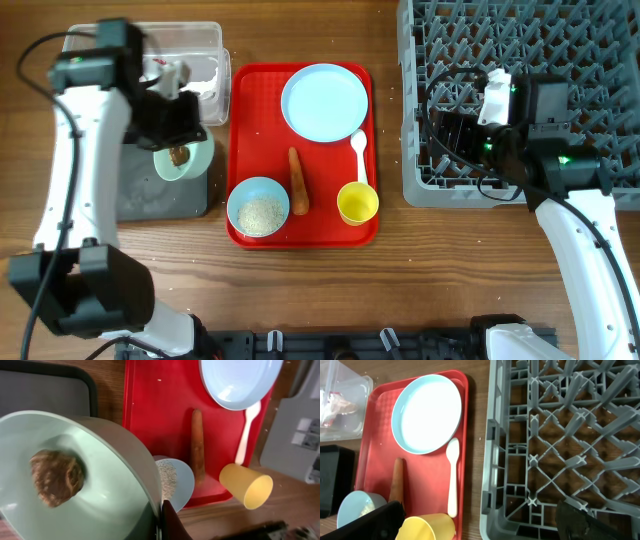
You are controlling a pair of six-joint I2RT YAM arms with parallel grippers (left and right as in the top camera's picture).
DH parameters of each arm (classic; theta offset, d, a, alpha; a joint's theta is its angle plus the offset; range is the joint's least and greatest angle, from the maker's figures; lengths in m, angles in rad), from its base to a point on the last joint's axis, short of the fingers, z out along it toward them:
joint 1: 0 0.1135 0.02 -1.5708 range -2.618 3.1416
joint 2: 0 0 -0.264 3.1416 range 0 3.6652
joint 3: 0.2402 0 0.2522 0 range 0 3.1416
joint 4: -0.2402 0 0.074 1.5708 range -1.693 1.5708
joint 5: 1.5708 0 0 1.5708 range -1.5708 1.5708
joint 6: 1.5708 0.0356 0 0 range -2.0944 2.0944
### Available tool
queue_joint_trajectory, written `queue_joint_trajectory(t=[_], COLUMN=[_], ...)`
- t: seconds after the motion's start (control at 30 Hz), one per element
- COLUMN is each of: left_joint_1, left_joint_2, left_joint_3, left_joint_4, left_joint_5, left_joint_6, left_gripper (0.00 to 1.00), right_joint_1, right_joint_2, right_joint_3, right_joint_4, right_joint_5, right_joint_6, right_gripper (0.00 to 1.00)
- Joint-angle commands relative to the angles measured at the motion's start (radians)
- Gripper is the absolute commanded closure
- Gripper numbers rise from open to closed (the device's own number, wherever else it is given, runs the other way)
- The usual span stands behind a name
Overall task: Sort waste into correct bins and load items into the dishwasher rack
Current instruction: 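Tip the green bowl over the black tray to dump the food lump, then return the green bowl to the red tray and release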
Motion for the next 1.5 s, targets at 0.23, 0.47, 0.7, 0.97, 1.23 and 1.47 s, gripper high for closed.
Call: queue_joint_trajectory(t=[0.23,0.47,0.7,0.97,1.23,1.47], left_joint_1=[0.456,0.584,0.587,0.587,0.583,0.331], left_joint_2=[0.068,0.168,0.196,0.196,0.188,0.042], left_joint_3=[-0.226,-0.302,-0.301,-0.301,-0.299,-0.080], left_joint_4=[0.042,0.046,0.025,-0.107,-0.139,-0.111], left_joint_5=[0.665,0.888,1.059,1.109,1.130,1.019], left_joint_6=[0.405,0.539,0.566,0.552,0.558,0.583], left_gripper=[0.96,0.96,0.96,0.96,0.96,0.96], right_joint_1=[0.003,0.003,0.003,0.003,0.003,0.003], right_joint_2=[0.009,0.009,0.009,0.009,0.009,0.009], right_joint_3=[0.020,0.020,0.020,0.020,0.020,0.020], right_joint_4=[-0.011,-0.009,-0.009,-0.007,-0.003,0.014], right_joint_5=[-0.009,-0.009,-0.009,-0.005,-0.005,-0.006], right_joint_6=[0.011,0.011,0.011,0.010,0.011,0.011], right_gripper=[0.00,0.00,0.00,0.00,0.00,0.00])
